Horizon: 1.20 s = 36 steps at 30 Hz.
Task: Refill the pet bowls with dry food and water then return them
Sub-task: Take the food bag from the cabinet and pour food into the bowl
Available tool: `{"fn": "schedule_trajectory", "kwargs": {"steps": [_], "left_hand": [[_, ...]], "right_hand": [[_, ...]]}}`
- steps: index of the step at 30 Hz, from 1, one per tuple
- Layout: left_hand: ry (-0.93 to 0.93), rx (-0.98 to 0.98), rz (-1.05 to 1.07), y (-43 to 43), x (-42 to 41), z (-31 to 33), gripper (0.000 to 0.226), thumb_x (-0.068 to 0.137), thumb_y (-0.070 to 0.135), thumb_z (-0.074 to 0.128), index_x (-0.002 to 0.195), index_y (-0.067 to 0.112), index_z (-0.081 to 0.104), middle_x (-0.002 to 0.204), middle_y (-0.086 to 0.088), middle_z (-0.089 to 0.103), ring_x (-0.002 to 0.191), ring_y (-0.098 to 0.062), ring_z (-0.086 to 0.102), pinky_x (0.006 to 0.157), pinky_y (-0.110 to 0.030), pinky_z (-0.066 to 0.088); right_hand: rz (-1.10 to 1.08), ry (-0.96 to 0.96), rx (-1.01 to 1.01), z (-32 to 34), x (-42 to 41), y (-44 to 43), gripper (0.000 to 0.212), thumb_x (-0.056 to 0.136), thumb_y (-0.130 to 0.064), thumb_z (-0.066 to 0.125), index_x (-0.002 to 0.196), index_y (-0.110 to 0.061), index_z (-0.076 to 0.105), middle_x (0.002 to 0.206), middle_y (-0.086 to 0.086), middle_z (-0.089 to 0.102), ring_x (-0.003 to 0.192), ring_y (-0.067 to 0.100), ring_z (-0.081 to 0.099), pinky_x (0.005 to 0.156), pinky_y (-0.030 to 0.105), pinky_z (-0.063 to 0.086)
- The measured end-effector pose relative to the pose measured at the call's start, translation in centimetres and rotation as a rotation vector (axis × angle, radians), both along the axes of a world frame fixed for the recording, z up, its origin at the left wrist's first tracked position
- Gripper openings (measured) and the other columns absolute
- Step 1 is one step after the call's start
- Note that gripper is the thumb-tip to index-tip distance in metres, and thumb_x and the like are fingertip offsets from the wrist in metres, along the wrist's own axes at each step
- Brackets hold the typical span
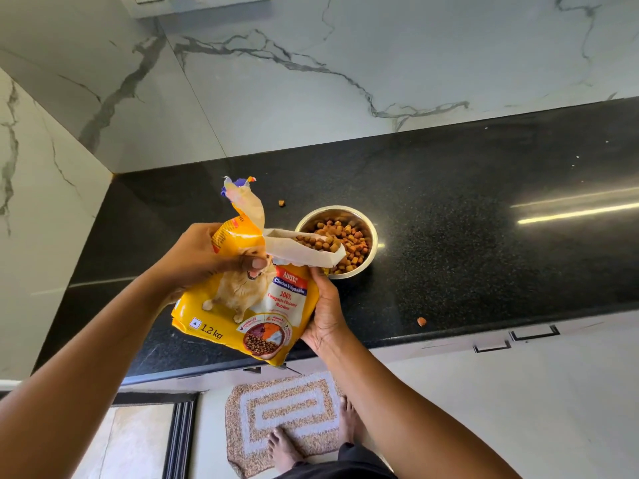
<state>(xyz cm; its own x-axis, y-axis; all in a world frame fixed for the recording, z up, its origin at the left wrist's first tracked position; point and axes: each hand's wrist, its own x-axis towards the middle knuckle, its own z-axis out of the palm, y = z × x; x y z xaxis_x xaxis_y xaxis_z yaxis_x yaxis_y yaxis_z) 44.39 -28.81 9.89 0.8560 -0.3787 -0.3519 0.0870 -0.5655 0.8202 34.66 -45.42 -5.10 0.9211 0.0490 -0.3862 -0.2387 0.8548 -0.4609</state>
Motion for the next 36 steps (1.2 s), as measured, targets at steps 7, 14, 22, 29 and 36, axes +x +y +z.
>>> {"fn": "schedule_trajectory", "kwargs": {"steps": [7, 14, 22, 29, 36], "left_hand": [[-0.012, -0.179, 0.114, 1.6, -2.0, -2.5, 0.085, 0.042, 0.052, 0.096, 0.111, 0.009, 0.072, 0.101, -0.008, 0.08, 0.09, -0.026, 0.079, 0.077, -0.04, 0.065], [-0.012, -0.446, 0.13, 2.6, -4.6, -5.7, 0.089, 0.046, 0.026, 0.098, 0.125, 0.001, 0.063, 0.108, -0.022, 0.074, 0.101, -0.038, 0.073, 0.08, -0.047, 0.063], [0.065, -0.609, 0.23, 1.5, -8.1, -10.4, 0.049, 0.054, 0.032, 0.081, 0.099, 0.019, 0.068, 0.089, 0.008, 0.077, 0.09, -0.012, 0.067, 0.08, -0.032, 0.059], [-0.012, -0.572, 0.208, 1.6, -8.6, -10.8, 0.054, 0.053, 0.037, 0.079, 0.103, 0.019, 0.064, 0.092, 0.006, 0.07, 0.082, 0.004, 0.064, 0.072, -0.017, 0.055], [-0.058, -0.549, 0.198, 2.8, -7.8, -9.7, 0.044, 0.054, 0.034, 0.085, 0.093, 0.019, 0.073, 0.08, 0.009, 0.077, 0.076, -0.001, 0.07, 0.065, -0.018, 0.055]], "right_hand": [[0.096, -0.02, -0.242, 2.3, -0.3, -2.5, 0.053, 0.098, -0.049, 0.057, 0.135, -0.013, 0.069, 0.133, 0.022, 0.069, 0.117, 0.036, 0.068, 0.1, 0.053, 0.056], [0.026, -0.073, -0.53, 4.2, -1.0, -4.6, 0.056, 0.085, -0.031, 0.068, 0.135, -0.005, 0.063, 0.12, 0.021, 0.075, 0.104, 0.032, 0.075, 0.084, 0.042, 0.065], [-0.036, -0.275, -0.785, 3.8, -2.6, -6.8, 0.034, 0.079, -0.009, 0.06, 0.112, -0.002, 0.066, 0.101, 0.011, 0.076, 0.099, 0.026, 0.072, 0.088, 0.042, 0.059], [0.065, -0.352, -1.047, 3.6, -3.9, -9.0, 0.034, 0.077, -0.004, 0.068, 0.107, 0.013, 0.072, 0.108, 0.033, 0.073, 0.109, 0.052, 0.067, 0.095, 0.065, 0.054], [0.082, -0.312, -1.086, 4.4, -6.0, -10.4, 0.026, 0.081, -0.01, 0.069, 0.103, -0.016, 0.081, 0.104, 0.011, 0.081, 0.105, 0.027, 0.075, 0.086, 0.035, 0.062]]}}
